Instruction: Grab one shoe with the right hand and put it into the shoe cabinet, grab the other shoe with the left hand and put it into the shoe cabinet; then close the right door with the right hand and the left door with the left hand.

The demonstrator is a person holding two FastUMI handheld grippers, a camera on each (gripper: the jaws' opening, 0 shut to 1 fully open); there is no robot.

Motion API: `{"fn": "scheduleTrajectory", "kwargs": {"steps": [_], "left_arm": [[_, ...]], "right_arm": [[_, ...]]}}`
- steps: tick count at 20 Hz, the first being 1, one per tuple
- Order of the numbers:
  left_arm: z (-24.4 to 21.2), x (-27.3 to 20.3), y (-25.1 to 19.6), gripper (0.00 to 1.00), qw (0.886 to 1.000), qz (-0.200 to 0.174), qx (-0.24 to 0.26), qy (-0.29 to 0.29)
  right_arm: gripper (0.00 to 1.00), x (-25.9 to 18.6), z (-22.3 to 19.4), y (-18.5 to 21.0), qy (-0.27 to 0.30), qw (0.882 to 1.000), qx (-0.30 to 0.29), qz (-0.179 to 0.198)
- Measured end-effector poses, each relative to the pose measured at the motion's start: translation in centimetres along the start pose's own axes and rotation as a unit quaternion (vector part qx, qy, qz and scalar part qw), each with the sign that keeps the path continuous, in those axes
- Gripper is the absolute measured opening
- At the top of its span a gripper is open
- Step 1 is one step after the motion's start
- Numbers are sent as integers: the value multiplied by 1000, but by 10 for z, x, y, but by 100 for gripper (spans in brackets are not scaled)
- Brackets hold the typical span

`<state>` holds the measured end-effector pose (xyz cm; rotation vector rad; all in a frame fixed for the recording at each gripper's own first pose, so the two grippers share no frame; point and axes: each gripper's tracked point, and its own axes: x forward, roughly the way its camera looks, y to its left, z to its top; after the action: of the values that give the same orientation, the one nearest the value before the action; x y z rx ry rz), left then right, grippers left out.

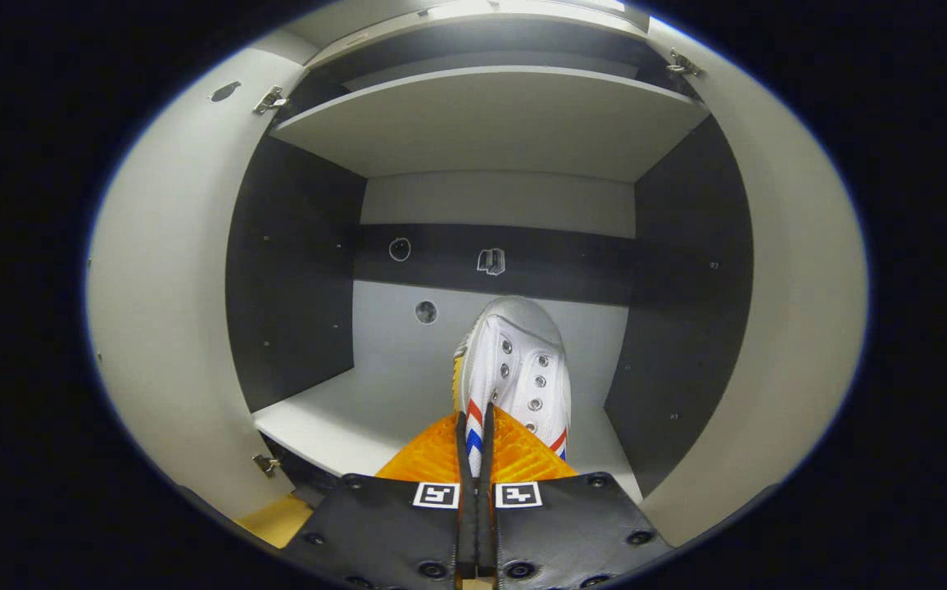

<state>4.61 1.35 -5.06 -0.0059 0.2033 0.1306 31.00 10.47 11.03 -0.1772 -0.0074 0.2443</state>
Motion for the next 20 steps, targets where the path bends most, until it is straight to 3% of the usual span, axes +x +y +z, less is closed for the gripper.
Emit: {"fn": "scheduleTrajectory", "kwargs": {"steps": [9, 19, 20], "left_arm": [[11, 23, -9, 94, 999, 51, 8, 3], [12, 24, 3, 94, 995, 98, 11, 10], [10, 23, 6, 94, 995, 102, 9, 11]], "right_arm": [[2, 90, -22, -22, 29, 999, 40, -9], [4, 126, -49, -13, 62, 996, 61, -1], [0, 129, -51, -14, 66, 996, 65, -4]]}}
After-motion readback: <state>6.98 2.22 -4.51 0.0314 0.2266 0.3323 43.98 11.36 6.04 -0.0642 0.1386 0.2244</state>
